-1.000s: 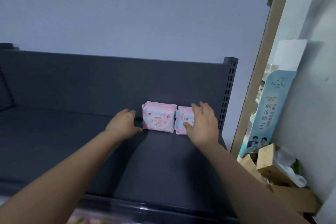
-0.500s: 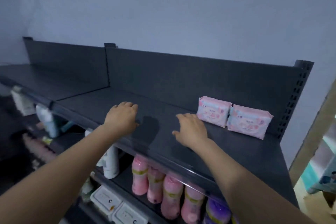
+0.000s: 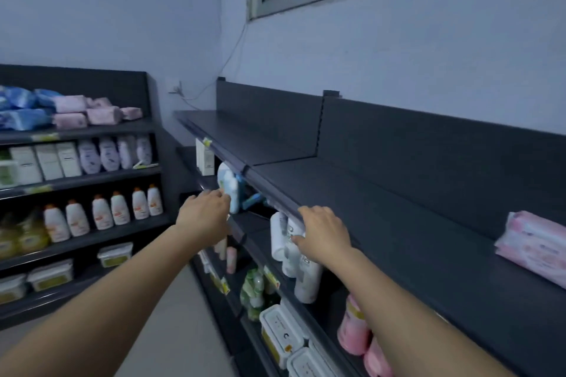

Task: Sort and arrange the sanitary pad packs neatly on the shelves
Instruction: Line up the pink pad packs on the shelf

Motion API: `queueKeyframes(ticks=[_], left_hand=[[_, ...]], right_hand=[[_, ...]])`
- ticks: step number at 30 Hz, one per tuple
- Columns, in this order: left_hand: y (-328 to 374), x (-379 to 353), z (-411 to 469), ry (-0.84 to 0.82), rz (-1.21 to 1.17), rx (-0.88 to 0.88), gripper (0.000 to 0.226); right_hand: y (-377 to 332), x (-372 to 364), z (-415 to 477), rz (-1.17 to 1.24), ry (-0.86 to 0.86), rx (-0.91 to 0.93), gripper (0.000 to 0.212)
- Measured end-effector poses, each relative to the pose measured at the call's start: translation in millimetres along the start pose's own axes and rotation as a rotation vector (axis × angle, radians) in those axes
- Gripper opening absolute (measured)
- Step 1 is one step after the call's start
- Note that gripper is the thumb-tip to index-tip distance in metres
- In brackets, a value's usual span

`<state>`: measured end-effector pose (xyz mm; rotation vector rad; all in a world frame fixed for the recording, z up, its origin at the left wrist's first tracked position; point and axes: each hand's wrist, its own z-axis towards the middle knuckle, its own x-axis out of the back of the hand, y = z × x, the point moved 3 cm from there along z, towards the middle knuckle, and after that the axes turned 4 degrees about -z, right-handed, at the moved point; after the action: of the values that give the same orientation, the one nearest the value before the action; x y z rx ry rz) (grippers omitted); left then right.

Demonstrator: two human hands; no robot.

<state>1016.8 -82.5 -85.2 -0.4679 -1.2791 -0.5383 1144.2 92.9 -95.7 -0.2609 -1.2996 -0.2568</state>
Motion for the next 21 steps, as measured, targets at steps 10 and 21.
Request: queueKeyframes(ticks=[10,21], left_hand=[[-148,-15,4,-0.075,0.009,0.168,0.045],[-303,-41,20,-0.106,0.053,0.267,0.044]], right_hand=[[-125,-47,89,0.007,-0.1,0.128,0.052],[-260,-95,175,0.101,-0.085,0.198,0.047]])
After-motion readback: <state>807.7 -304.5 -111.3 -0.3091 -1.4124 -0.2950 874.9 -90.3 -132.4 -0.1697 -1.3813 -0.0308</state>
